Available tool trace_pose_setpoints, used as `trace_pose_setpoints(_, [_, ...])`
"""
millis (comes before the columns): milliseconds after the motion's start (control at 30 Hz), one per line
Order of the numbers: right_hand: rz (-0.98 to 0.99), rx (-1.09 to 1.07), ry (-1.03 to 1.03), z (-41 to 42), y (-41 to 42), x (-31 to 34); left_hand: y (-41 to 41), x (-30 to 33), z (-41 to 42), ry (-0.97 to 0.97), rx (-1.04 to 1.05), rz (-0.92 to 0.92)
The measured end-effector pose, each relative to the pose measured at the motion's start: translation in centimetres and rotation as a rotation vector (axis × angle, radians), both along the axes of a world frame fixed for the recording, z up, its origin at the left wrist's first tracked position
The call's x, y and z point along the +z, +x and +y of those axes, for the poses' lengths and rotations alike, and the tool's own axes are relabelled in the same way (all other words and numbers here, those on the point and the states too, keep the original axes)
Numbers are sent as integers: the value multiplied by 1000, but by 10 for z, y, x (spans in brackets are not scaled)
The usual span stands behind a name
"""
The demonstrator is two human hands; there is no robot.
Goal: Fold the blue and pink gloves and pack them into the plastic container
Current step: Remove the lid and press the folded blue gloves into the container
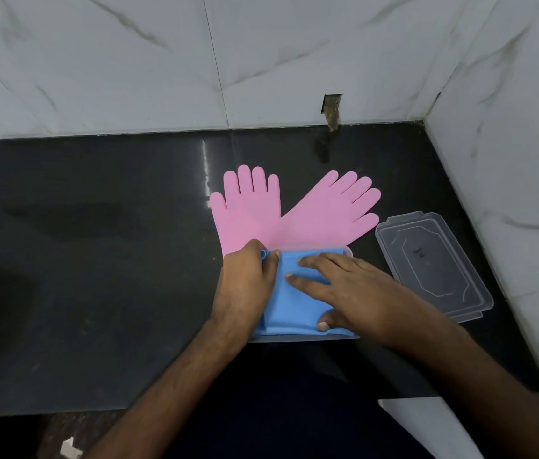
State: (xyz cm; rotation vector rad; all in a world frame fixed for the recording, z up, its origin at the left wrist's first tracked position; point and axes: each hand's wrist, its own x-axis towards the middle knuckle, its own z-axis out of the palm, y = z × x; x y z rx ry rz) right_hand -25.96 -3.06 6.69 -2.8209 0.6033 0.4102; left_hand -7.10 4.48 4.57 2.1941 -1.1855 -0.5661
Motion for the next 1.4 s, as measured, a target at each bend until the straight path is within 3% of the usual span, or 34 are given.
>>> trace_pose_setpoints(367, [34, -46, -72, 6, 12, -9, -1, -4, -10, 3, -12, 61])
trace_pose_setpoints(700, [76, -98, 92, 3, 15, 1, -2, -6, -19, 77, -81, 63])
trace_pose_setpoints(1000, [94, -105, 26, 1, 23, -7, 2, -1, -20, 205, -245, -44])
trace_pose_setpoints(1200, [24, -151, 88, 8, 14, -6, 7, -1, -17, 149, -250, -54])
trace_pose_setpoints(1400, [100, -143, 130, 5, 24, -10, 2, -7, -18, 144, -235, -158])
